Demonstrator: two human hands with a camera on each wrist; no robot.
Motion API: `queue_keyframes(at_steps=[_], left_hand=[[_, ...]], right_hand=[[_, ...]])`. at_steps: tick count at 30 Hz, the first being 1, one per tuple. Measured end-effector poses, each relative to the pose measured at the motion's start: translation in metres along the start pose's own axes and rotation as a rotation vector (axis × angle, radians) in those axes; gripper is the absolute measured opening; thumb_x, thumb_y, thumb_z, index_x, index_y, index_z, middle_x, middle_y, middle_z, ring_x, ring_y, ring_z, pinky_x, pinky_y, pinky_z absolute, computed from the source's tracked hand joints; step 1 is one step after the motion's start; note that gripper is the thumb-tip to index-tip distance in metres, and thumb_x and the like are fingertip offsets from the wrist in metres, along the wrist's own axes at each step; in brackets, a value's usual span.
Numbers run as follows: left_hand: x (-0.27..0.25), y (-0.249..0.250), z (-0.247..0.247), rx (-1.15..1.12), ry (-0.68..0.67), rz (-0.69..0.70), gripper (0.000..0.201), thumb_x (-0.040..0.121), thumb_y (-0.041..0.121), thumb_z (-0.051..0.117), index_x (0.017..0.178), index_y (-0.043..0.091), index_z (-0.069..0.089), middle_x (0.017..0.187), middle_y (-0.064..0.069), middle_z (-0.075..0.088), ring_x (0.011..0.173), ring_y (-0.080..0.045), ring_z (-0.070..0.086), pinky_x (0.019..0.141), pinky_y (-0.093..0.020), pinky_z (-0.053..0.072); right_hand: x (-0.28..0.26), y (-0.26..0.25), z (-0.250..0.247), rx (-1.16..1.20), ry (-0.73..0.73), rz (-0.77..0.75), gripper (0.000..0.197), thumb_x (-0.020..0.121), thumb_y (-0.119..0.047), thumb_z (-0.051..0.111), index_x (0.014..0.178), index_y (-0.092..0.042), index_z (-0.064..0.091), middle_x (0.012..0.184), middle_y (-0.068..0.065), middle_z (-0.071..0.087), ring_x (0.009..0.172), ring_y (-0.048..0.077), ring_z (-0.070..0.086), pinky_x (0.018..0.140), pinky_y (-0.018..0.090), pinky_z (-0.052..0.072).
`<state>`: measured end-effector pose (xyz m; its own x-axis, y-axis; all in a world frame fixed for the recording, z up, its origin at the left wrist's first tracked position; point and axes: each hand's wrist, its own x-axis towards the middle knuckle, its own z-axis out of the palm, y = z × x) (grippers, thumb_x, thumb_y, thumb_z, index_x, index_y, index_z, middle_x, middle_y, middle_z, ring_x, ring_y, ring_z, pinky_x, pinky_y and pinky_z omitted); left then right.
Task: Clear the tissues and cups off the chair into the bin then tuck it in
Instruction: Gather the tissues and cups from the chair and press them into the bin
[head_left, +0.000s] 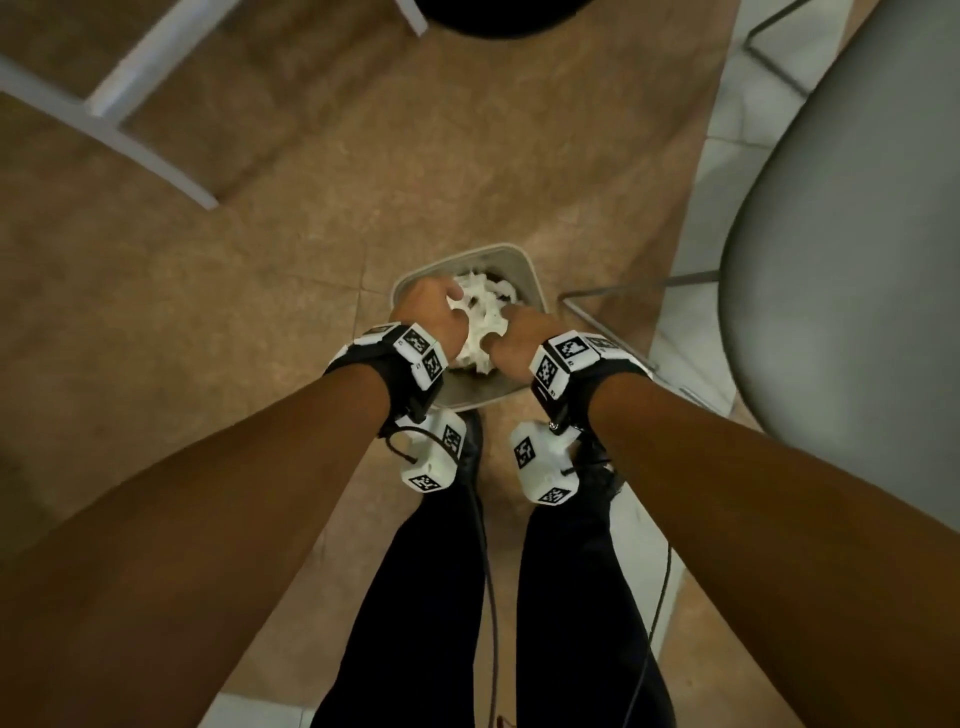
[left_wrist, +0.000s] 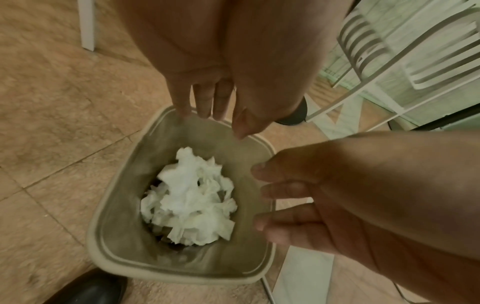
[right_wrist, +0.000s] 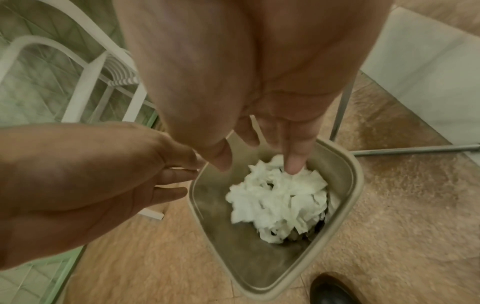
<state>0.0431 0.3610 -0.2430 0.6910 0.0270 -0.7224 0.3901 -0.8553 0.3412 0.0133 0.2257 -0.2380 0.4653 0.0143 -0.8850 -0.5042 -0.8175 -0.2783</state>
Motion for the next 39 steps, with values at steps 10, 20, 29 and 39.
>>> queue_keyframes(at_steps=[10,20,29,39], left_hand=[[-0.034,0.143,-0.061,0.140,0.086,0.247,0.024,0.088,0.014,0.056,0.106,0.021,0.070,0.105,-0.003,0.071,0.091,-0.025,0.067,0.075,-0.021,0.043],[-0.103,0.357,0.032,0.337,-0.051,0.583,0.017,0.083,0.019,0.056,0.094,0.025,0.066,0.098,-0.002,0.072,0.096,-0.027,0.066,0.086,-0.032,0.052],[-0.154,0.440,0.150,0.453,-0.180,0.975,0.046,0.086,0.021,0.061,0.127,0.015,0.042,0.130,-0.008,0.049,0.110,-0.028,0.056,0.092,-0.042,0.049],[-0.157,0.458,0.193,0.596,0.054,1.173,0.062,0.073,0.020,0.068,0.131,0.021,0.044,0.112,-0.011,0.042,0.102,-0.031,0.046,0.080,-0.042,0.049]], right_hand=[[-0.084,0.035,-0.104,0.394,0.133,-0.168,0.051,0.090,-0.030,0.055,0.139,-0.019,0.050,0.120,0.007,0.068,0.103,0.025,0.065,0.086,0.033,0.054],[-0.167,0.224,-0.189,0.615,0.666,0.211,0.037,0.090,-0.025,0.058,0.125,-0.015,0.062,0.127,0.010,0.062,0.118,0.029,0.059,0.101,0.033,0.046],[-0.191,0.358,-0.213,0.641,0.937,0.436,0.064,0.079,-0.036,0.068,0.134,-0.015,0.044,0.141,0.014,0.049,0.129,0.038,0.047,0.104,0.045,0.046],[-0.190,0.389,-0.216,0.541,0.916,0.363,0.053,0.078,-0.040,0.063,0.129,-0.025,0.052,0.131,0.010,0.053,0.123,0.038,0.047,0.103,0.048,0.043]])
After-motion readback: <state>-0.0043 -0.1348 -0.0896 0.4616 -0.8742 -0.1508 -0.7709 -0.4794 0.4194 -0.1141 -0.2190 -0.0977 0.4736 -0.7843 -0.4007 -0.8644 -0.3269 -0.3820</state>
